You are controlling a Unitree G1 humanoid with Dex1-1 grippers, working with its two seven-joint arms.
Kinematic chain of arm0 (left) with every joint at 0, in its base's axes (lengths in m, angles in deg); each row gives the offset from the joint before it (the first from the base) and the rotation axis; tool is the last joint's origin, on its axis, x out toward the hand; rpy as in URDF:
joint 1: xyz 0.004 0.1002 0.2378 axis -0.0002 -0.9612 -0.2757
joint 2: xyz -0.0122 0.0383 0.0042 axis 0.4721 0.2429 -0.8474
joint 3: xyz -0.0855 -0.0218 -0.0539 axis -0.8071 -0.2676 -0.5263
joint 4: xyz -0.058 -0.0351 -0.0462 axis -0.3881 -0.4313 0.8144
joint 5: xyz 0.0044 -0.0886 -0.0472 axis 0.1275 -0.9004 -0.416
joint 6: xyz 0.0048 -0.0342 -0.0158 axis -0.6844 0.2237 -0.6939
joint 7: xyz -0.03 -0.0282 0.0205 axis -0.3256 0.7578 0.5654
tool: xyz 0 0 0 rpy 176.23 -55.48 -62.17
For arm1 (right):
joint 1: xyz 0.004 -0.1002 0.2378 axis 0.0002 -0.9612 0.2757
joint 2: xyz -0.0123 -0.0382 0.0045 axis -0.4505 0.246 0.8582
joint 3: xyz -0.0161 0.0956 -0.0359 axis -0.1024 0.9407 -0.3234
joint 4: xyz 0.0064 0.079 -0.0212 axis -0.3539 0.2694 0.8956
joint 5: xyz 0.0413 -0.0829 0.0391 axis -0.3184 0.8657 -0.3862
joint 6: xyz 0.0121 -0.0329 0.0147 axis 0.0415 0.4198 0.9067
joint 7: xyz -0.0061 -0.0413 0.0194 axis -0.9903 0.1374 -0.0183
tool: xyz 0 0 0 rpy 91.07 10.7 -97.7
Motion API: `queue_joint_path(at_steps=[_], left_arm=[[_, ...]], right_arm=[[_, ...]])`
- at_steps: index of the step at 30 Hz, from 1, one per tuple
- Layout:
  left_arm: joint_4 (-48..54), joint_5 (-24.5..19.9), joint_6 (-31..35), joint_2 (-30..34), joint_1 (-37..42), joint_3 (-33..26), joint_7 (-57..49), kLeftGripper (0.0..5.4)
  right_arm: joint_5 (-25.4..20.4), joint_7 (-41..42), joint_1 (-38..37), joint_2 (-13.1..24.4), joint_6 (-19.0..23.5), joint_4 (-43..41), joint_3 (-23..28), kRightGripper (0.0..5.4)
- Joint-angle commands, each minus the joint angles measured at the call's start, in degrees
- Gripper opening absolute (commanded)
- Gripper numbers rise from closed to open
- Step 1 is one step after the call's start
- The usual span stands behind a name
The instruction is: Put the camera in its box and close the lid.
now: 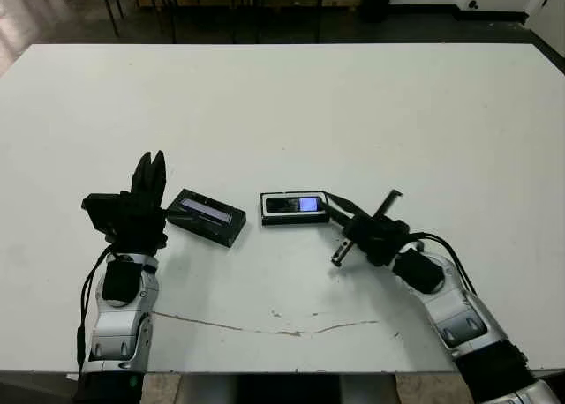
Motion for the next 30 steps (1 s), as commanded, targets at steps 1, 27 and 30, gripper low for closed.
queue_joint_path(at_steps=[1,27,30], left_arm=[[0.87,0.01,1.79,1.47,-0.42,-0.73,0.4,0.0],[-32.48,3.83,25.18,38.14,47.03,19.38,66.78,0.0],[-40.74,9.53,22.87,35.35,53.19,24.79,69.76,0.0]], right_arm=[[-7.6,-2.15,-2.01,-2.81,-5.13,0.17,5.32,0.01],[-38.56,16.15,-0.54,3.78,9.07,-14.79,18.24,0.01],[-38.32,15.19,-1.04,3.49,10.63,-16.53,18.44,0.01]])
